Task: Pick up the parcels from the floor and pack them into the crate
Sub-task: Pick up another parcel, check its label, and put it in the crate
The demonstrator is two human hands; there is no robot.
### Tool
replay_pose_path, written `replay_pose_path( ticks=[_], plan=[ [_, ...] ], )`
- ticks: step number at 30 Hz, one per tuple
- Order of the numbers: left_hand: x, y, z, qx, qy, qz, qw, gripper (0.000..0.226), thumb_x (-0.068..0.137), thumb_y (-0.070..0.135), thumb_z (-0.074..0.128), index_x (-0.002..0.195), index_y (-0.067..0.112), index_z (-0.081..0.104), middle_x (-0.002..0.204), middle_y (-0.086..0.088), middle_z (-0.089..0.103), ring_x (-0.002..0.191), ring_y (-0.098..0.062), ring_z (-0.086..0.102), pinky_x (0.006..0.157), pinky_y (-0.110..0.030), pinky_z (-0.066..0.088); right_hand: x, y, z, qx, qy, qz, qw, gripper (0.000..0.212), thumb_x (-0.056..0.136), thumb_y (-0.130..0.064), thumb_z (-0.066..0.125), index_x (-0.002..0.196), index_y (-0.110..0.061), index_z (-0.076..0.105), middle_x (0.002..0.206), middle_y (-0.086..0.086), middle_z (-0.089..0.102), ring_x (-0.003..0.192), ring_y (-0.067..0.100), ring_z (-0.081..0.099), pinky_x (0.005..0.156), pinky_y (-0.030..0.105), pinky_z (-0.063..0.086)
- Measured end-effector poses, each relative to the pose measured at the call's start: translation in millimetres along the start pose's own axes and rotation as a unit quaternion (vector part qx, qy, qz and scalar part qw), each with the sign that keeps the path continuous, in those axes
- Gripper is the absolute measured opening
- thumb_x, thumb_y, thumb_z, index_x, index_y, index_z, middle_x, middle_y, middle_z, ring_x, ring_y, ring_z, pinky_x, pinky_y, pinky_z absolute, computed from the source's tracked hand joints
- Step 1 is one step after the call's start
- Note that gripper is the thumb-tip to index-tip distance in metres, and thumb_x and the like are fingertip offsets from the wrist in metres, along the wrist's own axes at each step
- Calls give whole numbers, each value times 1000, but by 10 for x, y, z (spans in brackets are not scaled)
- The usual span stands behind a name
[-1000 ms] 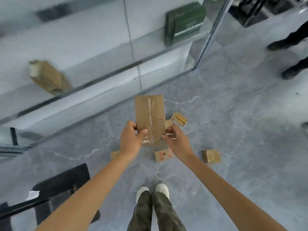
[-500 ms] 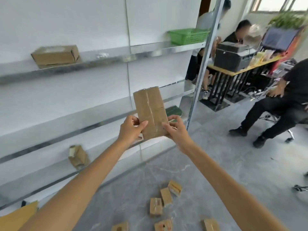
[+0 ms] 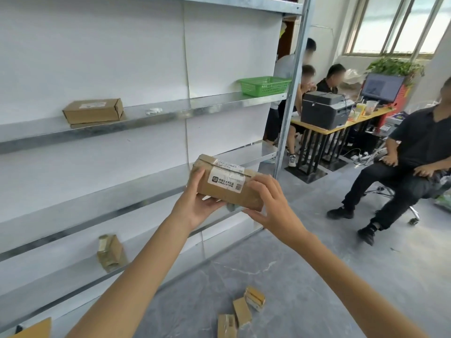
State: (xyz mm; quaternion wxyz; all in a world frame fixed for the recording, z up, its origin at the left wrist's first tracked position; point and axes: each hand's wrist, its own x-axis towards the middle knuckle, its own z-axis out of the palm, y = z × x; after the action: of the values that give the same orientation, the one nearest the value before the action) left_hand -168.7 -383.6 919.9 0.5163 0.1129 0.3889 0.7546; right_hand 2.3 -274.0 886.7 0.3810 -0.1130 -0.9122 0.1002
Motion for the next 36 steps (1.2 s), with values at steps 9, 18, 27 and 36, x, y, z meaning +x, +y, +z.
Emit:
replay_pose_path(
  ticks=[9,18,27,36],
  plan=[
    [-104,-64,-87,9,-131,51,990,79,58,44,84,126,17,54,117,-12,66,107,-27,65,91,-49,52,-48,-119,-219,531,-8,432,729,65,78,-68,54,130,-30,47,132,6,54,125,30,52,103,52,42],
    [-255,129,-295,58,-235,54,969,77,59,50,83,125,19,56,128,-12,59,120,-27,56,103,-63,36,109,-110,-352,614,4,357,704,50,91,-29,51,138,-16,41,133,12,57,123,31,54,97,48,49],
    [-486,381,-503,253,-25,144,956,31,91,37,55,116,21,63,110,-1,69,112,-19,59,100,-43,46,287,-327,-350,594,-39,325,735,54,88,-18,55,140,-21,40,131,14,59,119,33,57,91,46,53],
    [-877,432,-764,266,56,179,946,25,92,31,55,110,18,67,105,0,71,99,-11,63,95,-34,49,272,-631,-163,604,-43,340,720,82,68,-36,80,138,-16,44,130,15,59,122,33,55,100,53,46]
  ],
)
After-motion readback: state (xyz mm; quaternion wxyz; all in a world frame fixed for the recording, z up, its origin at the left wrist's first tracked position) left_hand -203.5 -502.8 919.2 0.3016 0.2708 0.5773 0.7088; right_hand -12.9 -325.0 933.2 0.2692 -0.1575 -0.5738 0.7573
